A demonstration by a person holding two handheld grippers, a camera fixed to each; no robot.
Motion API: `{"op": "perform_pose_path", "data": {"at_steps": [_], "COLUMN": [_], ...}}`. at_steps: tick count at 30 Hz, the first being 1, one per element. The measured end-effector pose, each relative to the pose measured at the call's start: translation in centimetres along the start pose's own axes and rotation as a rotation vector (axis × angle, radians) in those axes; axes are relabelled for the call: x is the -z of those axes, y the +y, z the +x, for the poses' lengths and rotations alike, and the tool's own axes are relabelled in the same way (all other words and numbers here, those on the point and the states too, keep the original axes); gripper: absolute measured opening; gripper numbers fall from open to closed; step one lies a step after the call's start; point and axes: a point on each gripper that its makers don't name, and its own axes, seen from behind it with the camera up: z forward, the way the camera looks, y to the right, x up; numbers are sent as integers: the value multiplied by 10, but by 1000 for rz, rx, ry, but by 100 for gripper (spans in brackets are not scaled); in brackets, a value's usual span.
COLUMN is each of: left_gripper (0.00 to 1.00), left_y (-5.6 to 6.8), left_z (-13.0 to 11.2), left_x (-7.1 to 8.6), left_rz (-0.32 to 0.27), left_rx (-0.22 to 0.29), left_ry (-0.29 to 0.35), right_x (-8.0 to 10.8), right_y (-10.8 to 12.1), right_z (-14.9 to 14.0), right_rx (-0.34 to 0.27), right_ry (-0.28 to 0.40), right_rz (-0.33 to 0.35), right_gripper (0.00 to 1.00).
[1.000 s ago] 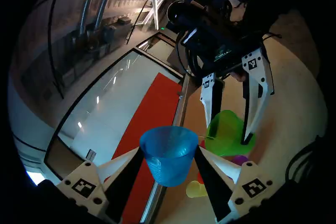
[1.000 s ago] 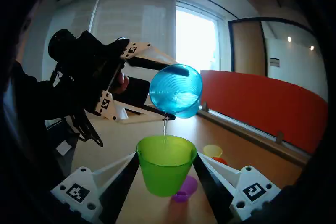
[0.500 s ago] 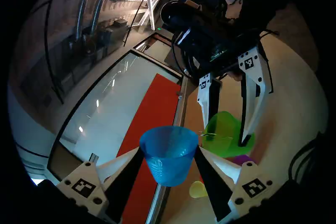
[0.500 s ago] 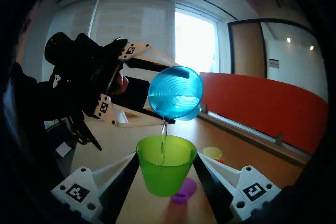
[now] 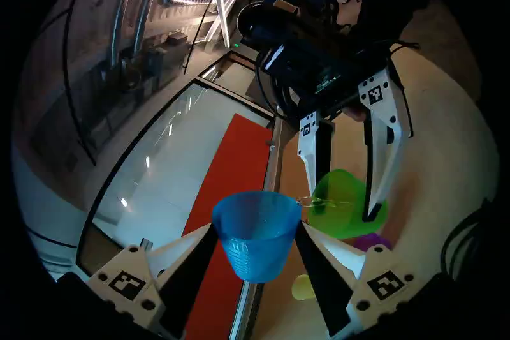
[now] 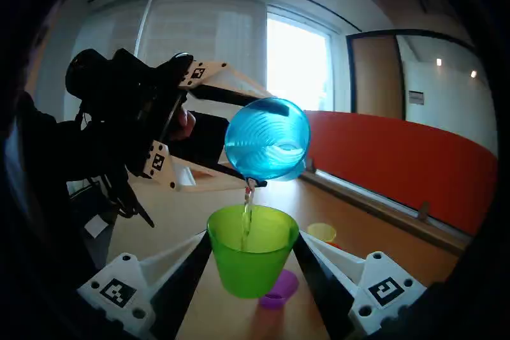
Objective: Pour water
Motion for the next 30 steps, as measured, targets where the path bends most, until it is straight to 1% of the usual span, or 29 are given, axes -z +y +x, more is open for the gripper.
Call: {"op": "perform_pose_path", "data": {"at_steps": [6, 30], "left_gripper": [84, 84], "left_y": [-4, -2], "left_z": [2, 5], "left_x": [0, 4], "left_rz": [8, 12], "left_rx": [-27, -84], "left_ry": [2, -1], "right_x": [0, 2], "right_y": [0, -1], "right_z": [2, 6], "right_rx": [0, 9], "right_ry": [2, 4], "right_rz": [1, 2], "right_gripper": [91, 91]}}
